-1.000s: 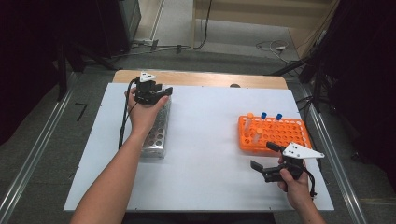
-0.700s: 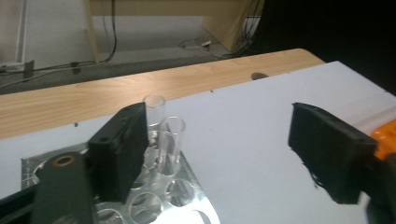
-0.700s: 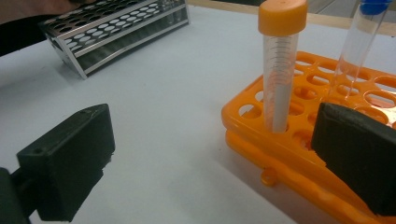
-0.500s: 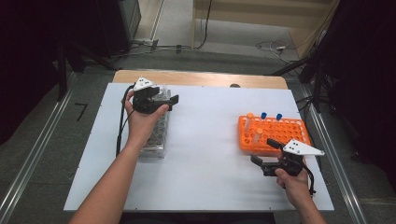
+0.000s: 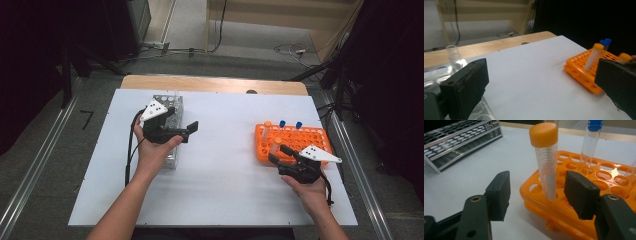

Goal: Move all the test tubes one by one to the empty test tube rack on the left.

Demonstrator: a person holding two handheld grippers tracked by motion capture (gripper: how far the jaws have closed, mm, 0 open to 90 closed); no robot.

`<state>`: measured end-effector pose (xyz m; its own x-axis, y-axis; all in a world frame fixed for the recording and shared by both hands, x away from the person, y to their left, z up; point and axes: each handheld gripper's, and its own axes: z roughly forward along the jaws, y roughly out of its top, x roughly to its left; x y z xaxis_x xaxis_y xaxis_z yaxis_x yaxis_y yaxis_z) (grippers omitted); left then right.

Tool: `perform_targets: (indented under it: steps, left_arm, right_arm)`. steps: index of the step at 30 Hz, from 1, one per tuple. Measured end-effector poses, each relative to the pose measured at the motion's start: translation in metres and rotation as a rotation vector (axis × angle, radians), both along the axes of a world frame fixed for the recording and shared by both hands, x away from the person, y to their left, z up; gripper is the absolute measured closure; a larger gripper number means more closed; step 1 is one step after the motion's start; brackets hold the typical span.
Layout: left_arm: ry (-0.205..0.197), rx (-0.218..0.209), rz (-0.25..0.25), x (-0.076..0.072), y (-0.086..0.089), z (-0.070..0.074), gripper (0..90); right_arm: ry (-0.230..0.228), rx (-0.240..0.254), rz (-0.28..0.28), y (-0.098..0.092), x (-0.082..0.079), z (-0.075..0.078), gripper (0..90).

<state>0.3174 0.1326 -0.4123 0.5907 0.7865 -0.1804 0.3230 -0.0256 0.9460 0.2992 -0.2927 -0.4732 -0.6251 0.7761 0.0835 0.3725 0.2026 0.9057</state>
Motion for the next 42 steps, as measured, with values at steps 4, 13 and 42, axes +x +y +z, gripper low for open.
perform_targets:
  steps: [4,13,42]
  left_arm:
    - [-0.001,0.002,-0.038,-0.013,-0.008,-0.003,0.0]
    - [-0.006,0.014,-0.088,-0.037,-0.024,-0.008,0.0]
    - [0.016,0.014,-0.128,-0.055,-0.041,-0.022,0.0]
  right_arm:
    - [0.007,-0.011,-0.012,0.002,0.002,-0.002,40.4]
    - [0.001,-0.017,-0.02,0.006,0.006,-0.006,54.7]
    - [-0.048,-0.028,-0.075,0.006,0.012,-0.012,72.7]
